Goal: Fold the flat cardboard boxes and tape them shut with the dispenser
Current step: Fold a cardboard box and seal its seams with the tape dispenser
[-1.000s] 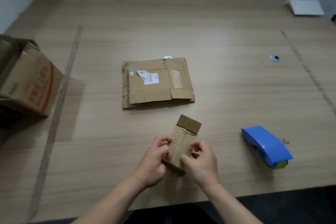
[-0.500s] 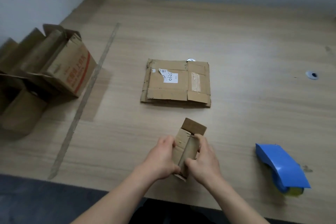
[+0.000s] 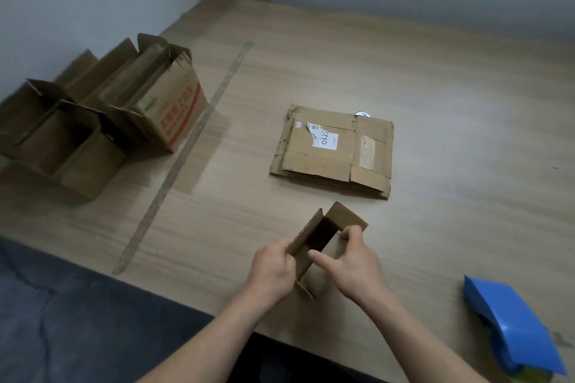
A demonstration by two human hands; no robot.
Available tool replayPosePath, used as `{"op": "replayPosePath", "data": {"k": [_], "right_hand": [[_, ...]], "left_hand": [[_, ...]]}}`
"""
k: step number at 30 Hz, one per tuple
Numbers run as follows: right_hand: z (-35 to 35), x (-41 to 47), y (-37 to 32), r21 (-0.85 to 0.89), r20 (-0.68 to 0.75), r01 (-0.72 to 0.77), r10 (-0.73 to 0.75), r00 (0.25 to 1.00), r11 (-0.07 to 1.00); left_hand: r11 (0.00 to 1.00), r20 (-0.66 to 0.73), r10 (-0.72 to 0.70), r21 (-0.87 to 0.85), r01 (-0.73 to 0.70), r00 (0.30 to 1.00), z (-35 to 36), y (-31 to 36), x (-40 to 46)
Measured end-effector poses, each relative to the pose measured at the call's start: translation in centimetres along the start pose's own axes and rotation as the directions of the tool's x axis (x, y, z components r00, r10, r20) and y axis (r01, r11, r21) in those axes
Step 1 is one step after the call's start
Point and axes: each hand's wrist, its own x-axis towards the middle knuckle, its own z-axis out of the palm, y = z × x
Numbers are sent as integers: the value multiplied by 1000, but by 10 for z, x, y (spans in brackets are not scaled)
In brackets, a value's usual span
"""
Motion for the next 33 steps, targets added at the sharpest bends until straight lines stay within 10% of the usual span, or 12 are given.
{"op": "replayPosePath", "data": {"k": [7,18,33], "right_hand": [[34,16,-66,-52,-51,-83,81,995,995],[131,38,-243,618,246,-154,-4,969,771],[253,59,-385,615,212,-124,-12,977,779]], "left_hand": [[995,-36,31,-91,-34,999,-29,-38,15],[923,-113,-157,-371,105,981,-220,-186,75],[961,-368,-246,-210,178,896,-327,-271,119]]}}
